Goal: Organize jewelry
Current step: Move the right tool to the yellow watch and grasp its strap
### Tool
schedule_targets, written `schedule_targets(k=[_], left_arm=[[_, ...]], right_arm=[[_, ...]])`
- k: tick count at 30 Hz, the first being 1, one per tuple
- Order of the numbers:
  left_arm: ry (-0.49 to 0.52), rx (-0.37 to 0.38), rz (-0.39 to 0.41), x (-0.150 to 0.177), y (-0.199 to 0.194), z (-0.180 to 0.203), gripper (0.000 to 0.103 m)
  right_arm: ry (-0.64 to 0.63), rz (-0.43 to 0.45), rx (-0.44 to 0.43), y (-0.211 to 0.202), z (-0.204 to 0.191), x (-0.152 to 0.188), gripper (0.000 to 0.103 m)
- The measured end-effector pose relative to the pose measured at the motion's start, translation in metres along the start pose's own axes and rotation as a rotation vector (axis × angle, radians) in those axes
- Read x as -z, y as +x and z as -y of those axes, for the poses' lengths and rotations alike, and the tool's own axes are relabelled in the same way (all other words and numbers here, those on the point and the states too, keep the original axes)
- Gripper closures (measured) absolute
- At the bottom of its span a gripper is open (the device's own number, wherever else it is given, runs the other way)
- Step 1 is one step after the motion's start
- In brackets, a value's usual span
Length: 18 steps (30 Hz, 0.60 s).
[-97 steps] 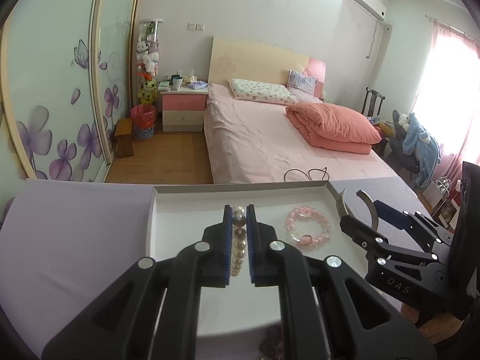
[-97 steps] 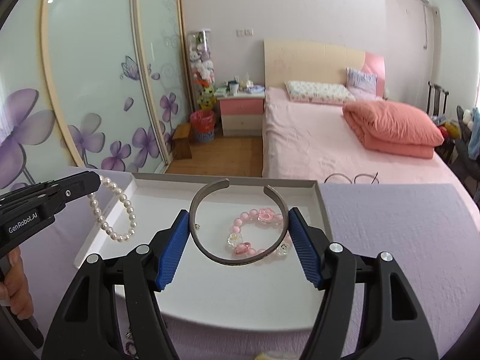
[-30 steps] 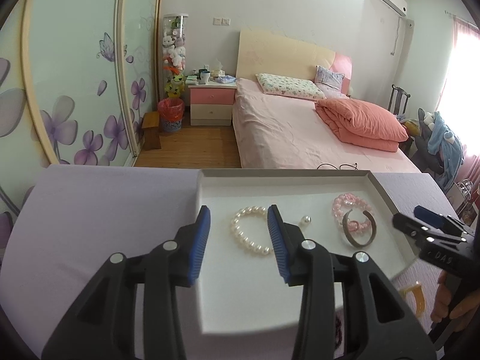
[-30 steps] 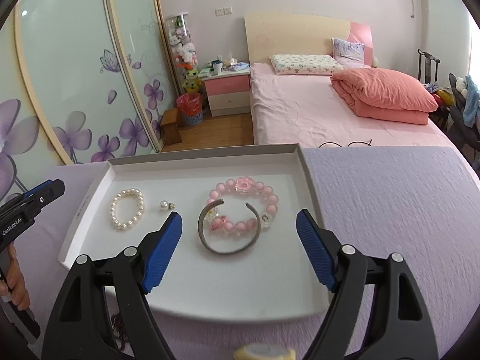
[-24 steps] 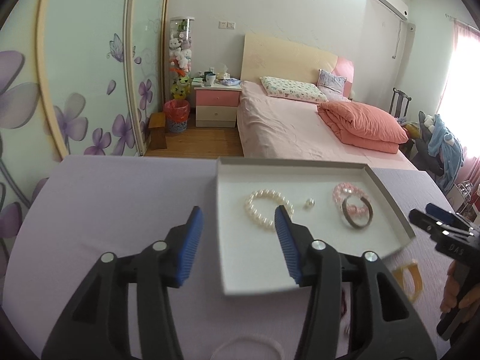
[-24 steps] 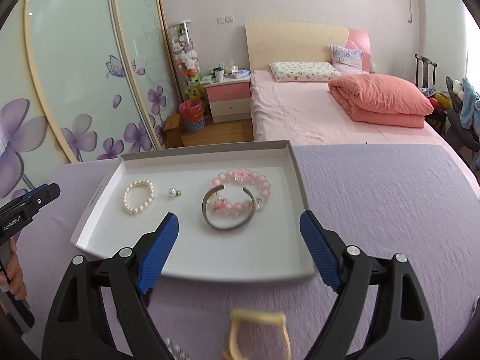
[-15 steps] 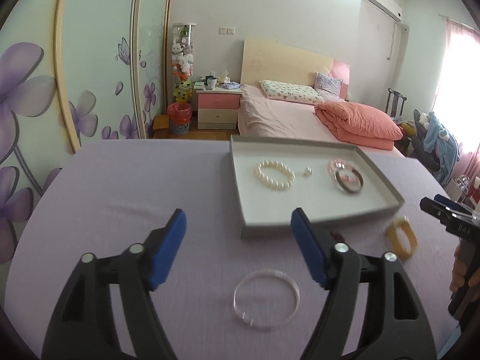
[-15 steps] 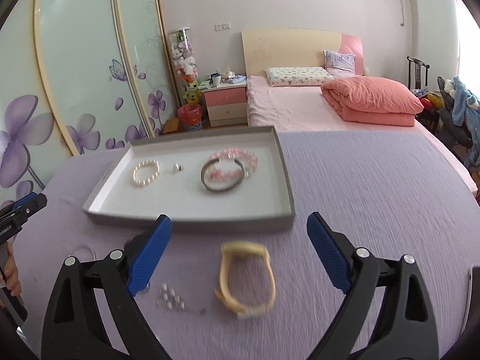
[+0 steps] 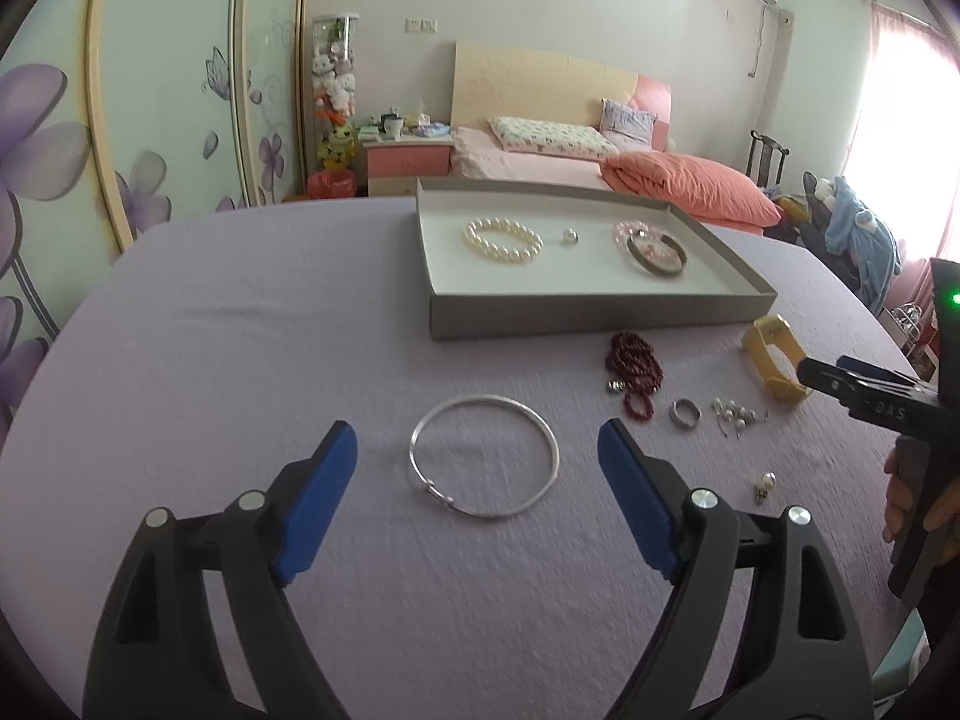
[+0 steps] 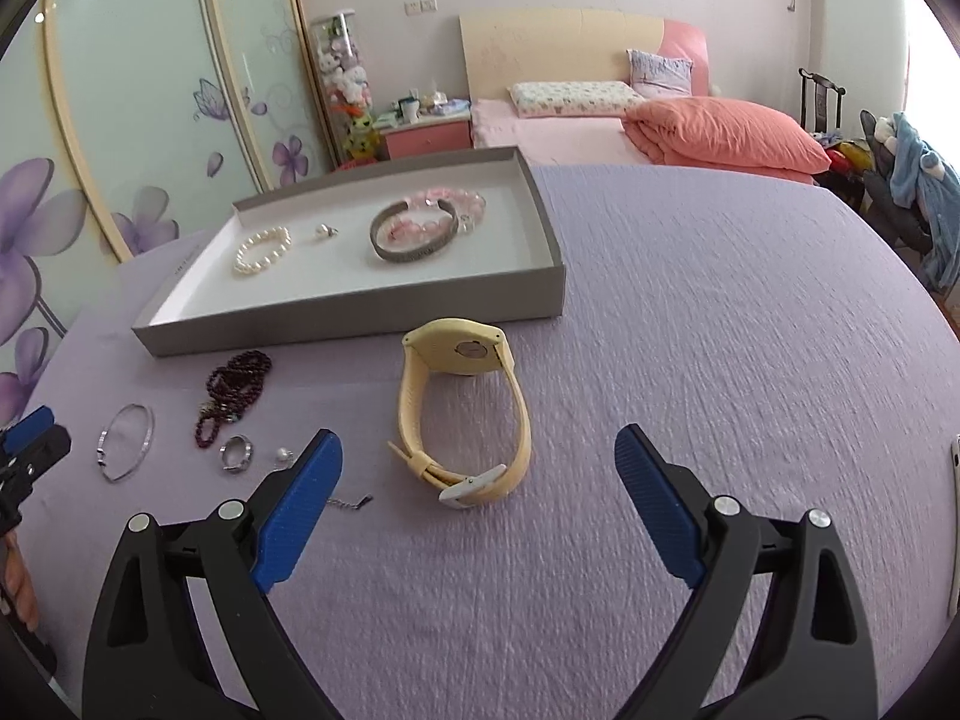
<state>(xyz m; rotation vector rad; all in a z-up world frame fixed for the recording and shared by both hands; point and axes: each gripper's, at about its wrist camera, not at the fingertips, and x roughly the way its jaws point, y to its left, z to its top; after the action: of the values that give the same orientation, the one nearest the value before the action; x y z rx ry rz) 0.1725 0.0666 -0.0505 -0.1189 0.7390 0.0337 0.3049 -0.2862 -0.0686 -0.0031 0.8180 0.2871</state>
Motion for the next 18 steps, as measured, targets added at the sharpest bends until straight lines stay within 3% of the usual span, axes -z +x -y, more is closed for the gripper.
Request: schedule_targets(k=[14,16,18], left_arm=[[0.027,-0.037,-0.051,0.010,0.015,-0.001,0.014],[0.024,-0.040,-0.055,0.009,0.016,-0.002,0.014],[0.018,-0.040,-0.058,0.008,0.018,-0.004,0.014]], right_arm=[[-0.008,-0.079,0.089,0.039,-0.004,-0.007,0.009],[-0.001,-0.090,0.082,0.040,-0.002,-0.007,0.015],[0.002,-0.089,0.072,0.039,-0.001,-0.007,0.035]])
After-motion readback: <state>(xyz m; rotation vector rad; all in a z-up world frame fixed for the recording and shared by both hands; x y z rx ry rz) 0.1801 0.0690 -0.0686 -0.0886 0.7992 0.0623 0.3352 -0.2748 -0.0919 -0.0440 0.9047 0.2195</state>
